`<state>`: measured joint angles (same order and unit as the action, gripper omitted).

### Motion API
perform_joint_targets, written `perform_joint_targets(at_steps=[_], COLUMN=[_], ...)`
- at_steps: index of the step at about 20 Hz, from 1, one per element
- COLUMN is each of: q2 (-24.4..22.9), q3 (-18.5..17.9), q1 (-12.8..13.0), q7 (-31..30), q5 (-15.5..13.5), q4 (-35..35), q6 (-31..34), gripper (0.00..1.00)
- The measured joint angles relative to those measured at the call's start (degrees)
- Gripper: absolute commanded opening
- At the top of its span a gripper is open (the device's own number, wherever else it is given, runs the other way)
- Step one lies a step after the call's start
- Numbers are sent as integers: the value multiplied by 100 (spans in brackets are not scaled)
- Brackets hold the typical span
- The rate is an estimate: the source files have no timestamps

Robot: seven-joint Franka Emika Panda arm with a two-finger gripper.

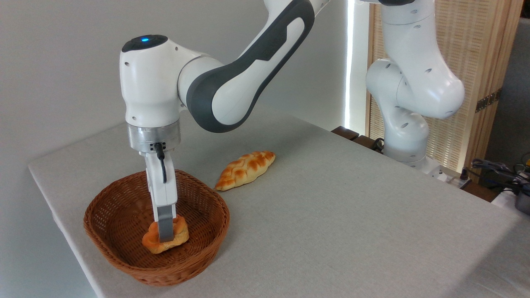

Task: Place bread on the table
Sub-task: 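Lift the bun out of the basket and carry it beside the braided roll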

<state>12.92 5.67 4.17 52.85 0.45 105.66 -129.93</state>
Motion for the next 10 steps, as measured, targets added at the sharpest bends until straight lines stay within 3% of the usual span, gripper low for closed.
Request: perform_joint_targets(at_steps=[4,7,10], q2=[-42,-269,-511], q3=[1,-9,-37], q1=[0,-13,-40], q7=[-8,-146,-484], q5=[-94,-829,-1056], q4=[-6,-147,-600], q6=[11,270,1357], gripper=[28,28,28])
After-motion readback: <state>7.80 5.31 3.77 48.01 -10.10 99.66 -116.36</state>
